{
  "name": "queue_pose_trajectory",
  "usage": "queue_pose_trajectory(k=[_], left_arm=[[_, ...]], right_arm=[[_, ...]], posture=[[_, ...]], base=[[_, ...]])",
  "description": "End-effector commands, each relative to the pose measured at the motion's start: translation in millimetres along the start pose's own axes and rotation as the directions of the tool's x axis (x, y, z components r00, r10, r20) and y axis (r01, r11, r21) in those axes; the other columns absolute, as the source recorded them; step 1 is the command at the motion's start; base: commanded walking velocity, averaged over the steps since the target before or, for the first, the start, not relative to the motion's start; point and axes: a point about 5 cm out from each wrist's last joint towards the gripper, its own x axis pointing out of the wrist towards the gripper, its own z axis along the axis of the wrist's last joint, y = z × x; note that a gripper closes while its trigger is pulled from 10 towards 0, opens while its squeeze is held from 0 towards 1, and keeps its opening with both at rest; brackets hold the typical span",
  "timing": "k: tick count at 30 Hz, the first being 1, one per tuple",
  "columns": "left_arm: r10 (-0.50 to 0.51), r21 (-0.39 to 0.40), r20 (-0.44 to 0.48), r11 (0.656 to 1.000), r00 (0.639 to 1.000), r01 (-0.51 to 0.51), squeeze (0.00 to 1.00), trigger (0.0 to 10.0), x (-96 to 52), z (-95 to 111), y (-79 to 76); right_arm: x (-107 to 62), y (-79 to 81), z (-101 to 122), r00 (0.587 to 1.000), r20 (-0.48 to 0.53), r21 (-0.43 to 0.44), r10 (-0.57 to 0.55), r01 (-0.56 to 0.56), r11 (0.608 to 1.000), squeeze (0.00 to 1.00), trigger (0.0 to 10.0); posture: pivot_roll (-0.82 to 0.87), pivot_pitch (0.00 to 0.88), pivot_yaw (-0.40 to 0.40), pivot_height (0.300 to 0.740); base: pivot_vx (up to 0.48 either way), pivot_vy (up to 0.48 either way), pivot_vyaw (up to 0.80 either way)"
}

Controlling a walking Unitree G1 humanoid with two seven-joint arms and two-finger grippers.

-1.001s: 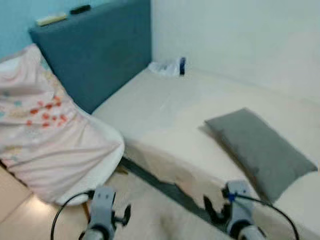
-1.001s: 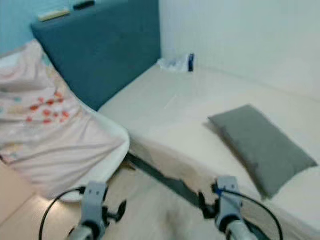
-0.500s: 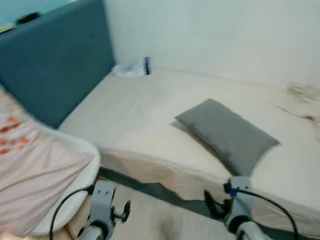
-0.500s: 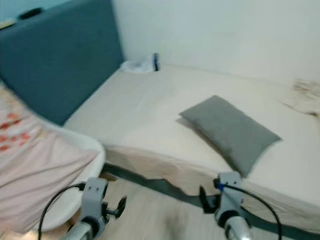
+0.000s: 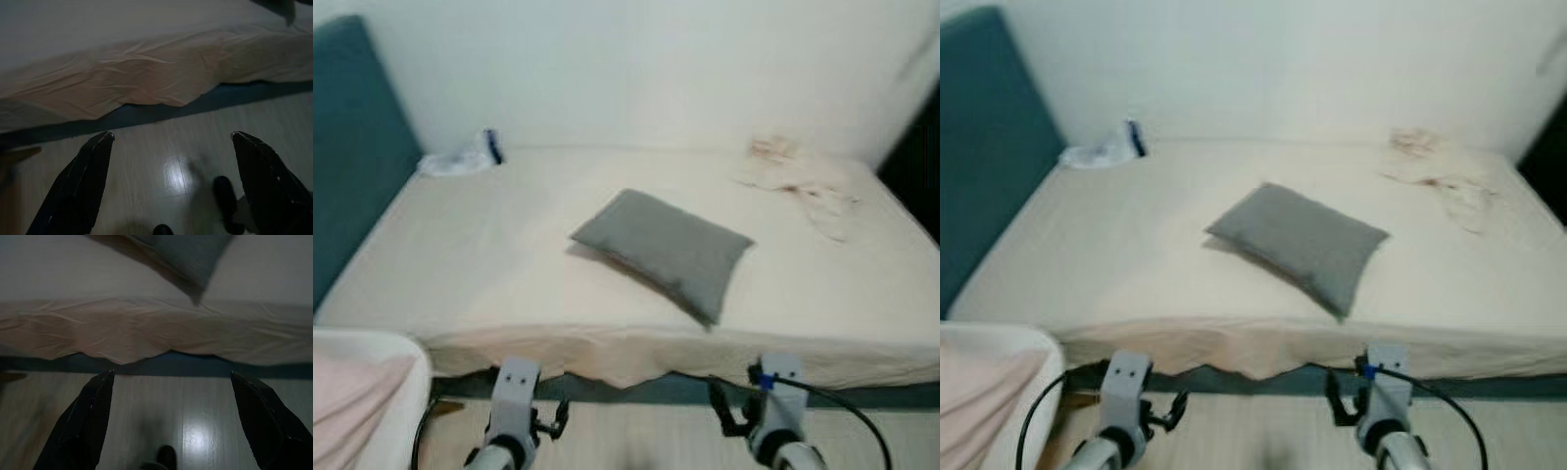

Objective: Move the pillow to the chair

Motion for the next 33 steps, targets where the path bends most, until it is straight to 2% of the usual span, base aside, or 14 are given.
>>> queue_pose_trajectory(k=[1,19,28,33], left_arm=[[-0.004,-0.001,-0.009,1.000,1.000,0.004,0.00,10.0,0.0,-3.2,-1.3],[-0.007,0.007,0.006,1.000,1.000,0.007,0.00,10.0,4.1,-0.3,-2.9],[-0.012,0.017,0.012,1.000,1.000,0.012,0.00,10.0,4.2,0.4,-3.0],[-0.018,0.014,0.015,1.000,1.000,0.018,0.00,10.0,4.3,0.7,-3.2]], right_arm=[[-1.8,-3.2,-6.4,0.999,-0.031,0.008,-0.008,0.008,1.000,0.00,10.0],[0.6,-5.8,-4.3,1.000,-0.022,0.006,-0.018,0.018,1.000,0.00,10.0],[0.6,-5.9,-4.0,1.000,-0.014,0.010,-0.017,0.017,1.000,0.00,10.0],[0.5,-5.5,-3.6,1.000,-0.017,0.005,-0.015,0.015,1.000,0.00,10.0]], posture=[[-0.07,0.110,0.042,0.740],[-0.08,0.110,0.047,0.740],[-0.08,0.111,0.049,0.740],[-0.08,0.114,0.049,0.740]], base=[[0.000,0.000,-0.71],[0.000,0.000,-0.71],[0.000,0.000,0.00],[0.310,0.000,0.00]])
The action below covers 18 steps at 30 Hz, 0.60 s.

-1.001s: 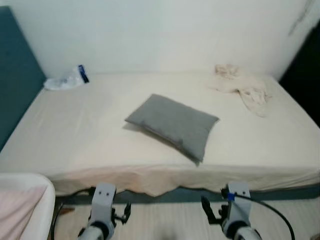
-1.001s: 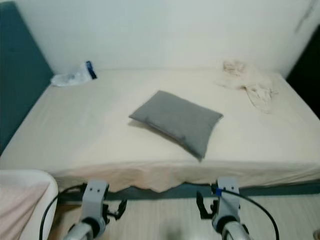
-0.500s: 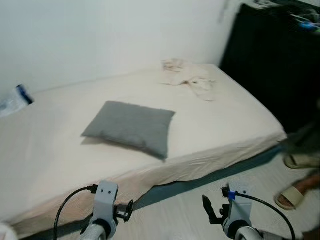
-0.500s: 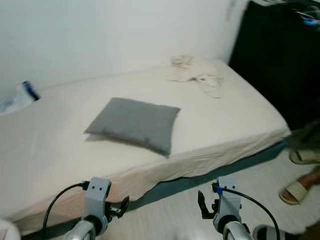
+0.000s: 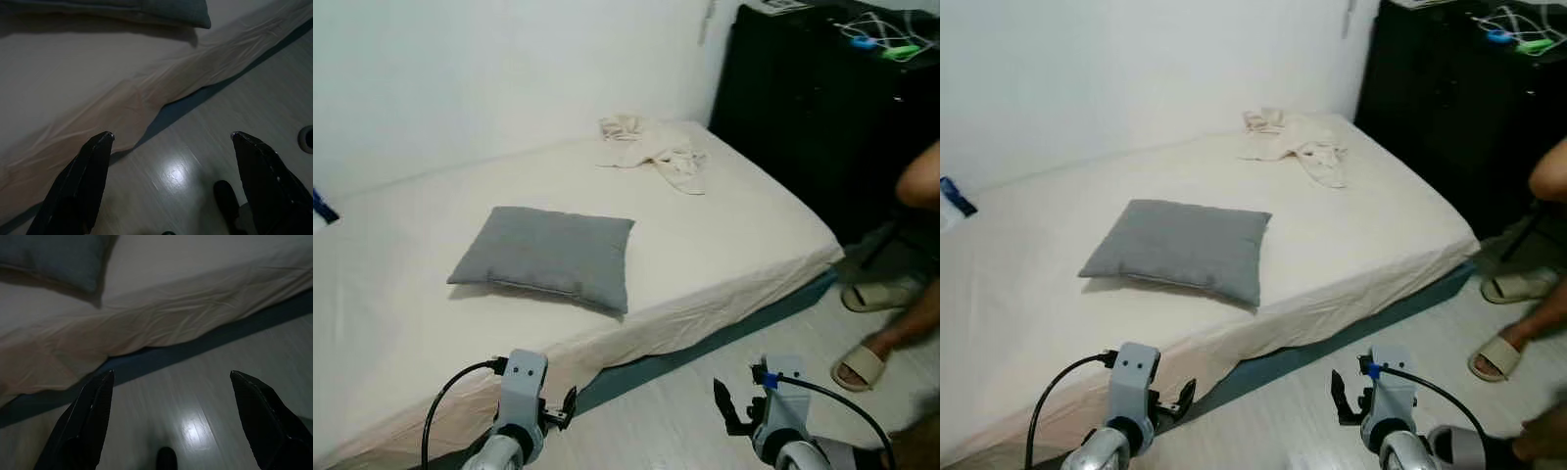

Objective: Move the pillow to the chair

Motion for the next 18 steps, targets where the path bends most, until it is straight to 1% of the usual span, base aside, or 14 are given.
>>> queue_pose_trajectory(k=[1,18], left_arm=[[-0.002,0.007,-0.014,1.000,1.000,0.002,0.00,10.0,-1.7,-4.4,0.7],[-0.012,0.000,-0.015,1.000,1.000,0.012,0.00,10.0,-0.9,-5.7,-1.4]], right_arm=[[-2.1,-0.6,-4.0,1.000,-0.018,0.005,0.000,0.000,1.000,0.00,10.0],[-1.9,-2.5,-3.9,1.000,-0.023,-0.012,0.002,-0.002,1.000,0.00,10.0]], posture=[[-0.08,0.114,0.049,0.740],[-0.09,0.115,0.041,0.740]], base=[[0.315,0.000,0.00],[0.315,0.000,0.00]])
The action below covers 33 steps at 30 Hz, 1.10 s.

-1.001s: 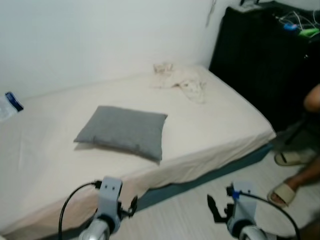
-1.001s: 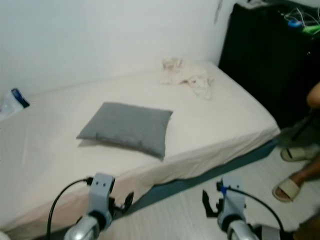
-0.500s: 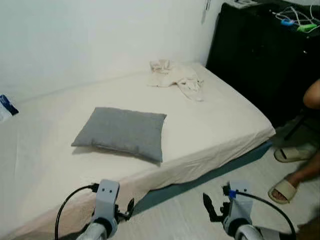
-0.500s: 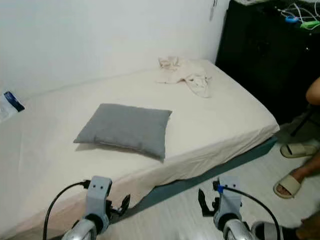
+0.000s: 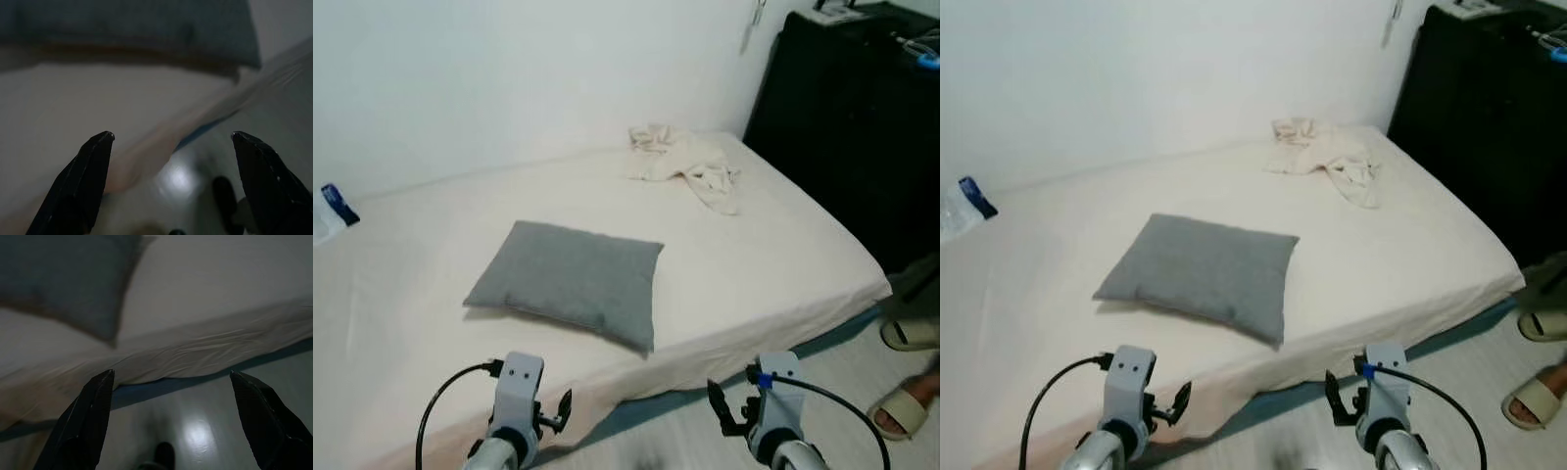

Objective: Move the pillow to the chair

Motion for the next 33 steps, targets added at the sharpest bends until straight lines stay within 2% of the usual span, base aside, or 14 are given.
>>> queue_pose_trajectory(k=[1,4,17,33], left_arm=[[0.003,-0.002,-0.021,1.000,1.000,-0.003,0.00,10.0,-3.5,-6.6,0.3],[0.005,-0.004,-0.023,1.000,1.000,-0.005,0.00,10.0,-3.5,-7.1,0.2],[0.011,-0.001,-0.030,1.000,0.999,-0.011,0.00,10.0,-3.0,-8.2,0.4],[0.007,0.001,-0.035,1.000,0.999,-0.007,0.00,10.0,-3.3,-9.6,-0.1]], right_arm=[[-1.7,-0.6,-2.9,1.000,-0.013,0.000,-0.003,0.003,1.000,0.00,10.0],[-1.5,-0.7,-2.9,1.000,-0.014,-0.001,-0.002,0.002,1.000,0.00,10.0],[-0.3,-0.1,-3.5,1.000,-0.023,-0.006,0.008,-0.008,1.000,0.00,10.0],[-0.7,1.9,-4.9,0.999,-0.030,-0.006,0.017,-0.017,1.000,0.00,10.0]], posture=[[-0.09,0.115,0.041,0.740],[-0.09,0.115,0.041,0.740],[-0.09,0.112,0.037,0.740],[-0.08,0.107,0.039,0.740]], base=[[0.315,0.000,0.00],[0.295,0.000,0.00],[0.000,0.000,0.00],[0.000,-0.414,0.00]])
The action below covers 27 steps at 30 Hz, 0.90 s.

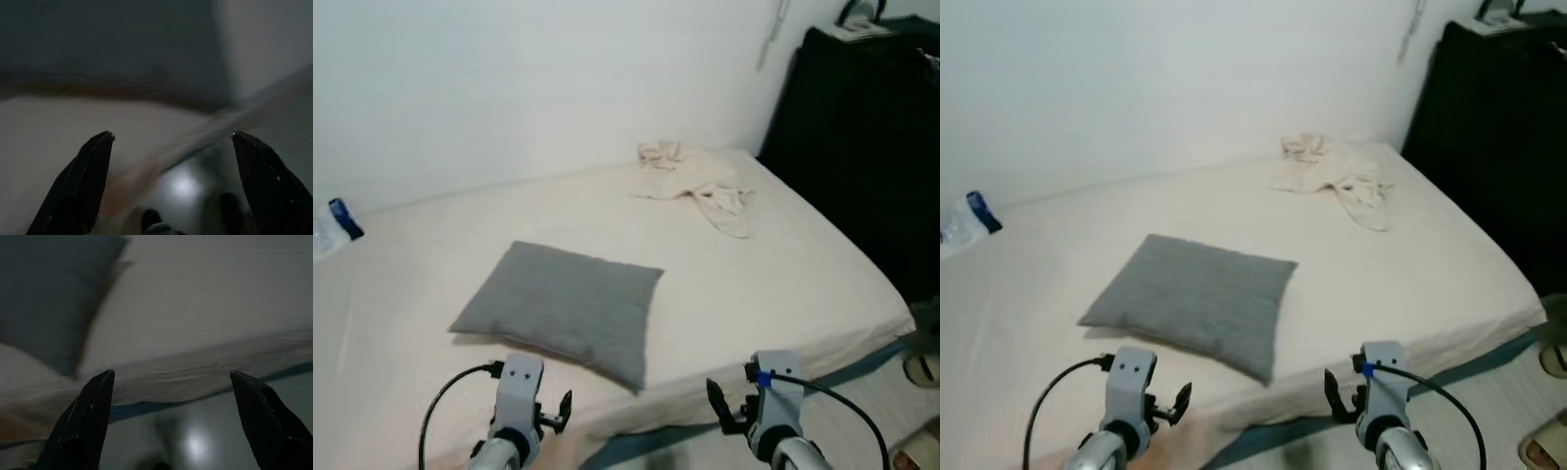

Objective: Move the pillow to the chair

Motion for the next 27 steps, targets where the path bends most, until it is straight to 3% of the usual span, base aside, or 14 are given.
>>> queue_pose_trajectory(k=[1,23,27], left_arm=[[0.018,0.004,-0.019,1.000,1.000,-0.018,0.00,10.0,-3.4,-4.6,5.2],[0.015,0.013,-0.028,1.000,0.999,-0.015,0.00,10.0,-2.3,-4.3,5.2],[0.012,0.022,-0.032,1.000,0.999,-0.011,0.00,10.0,-2.1,-4.5,4.7]], right_arm=[[-0.5,3.1,-3.9,1.000,-0.019,0.008,0.006,-0.006,1.000,0.00,10.0],[0.3,2.0,-2.9,1.000,-0.017,0.013,0.000,0.000,1.000,0.00,10.0],[0.2,1.9,-2.9,1.000,-0.018,0.012,0.001,0.000,1.000,0.00,10.0]], posture=[[-0.09,0.109,0.040,0.740],[-0.09,0.115,0.041,0.740],[-0.09,0.115,0.041,0.740]], base=[[0.000,0.000,0.00],[0.000,0.000,0.00],[0.000,-0.394,0.00]])
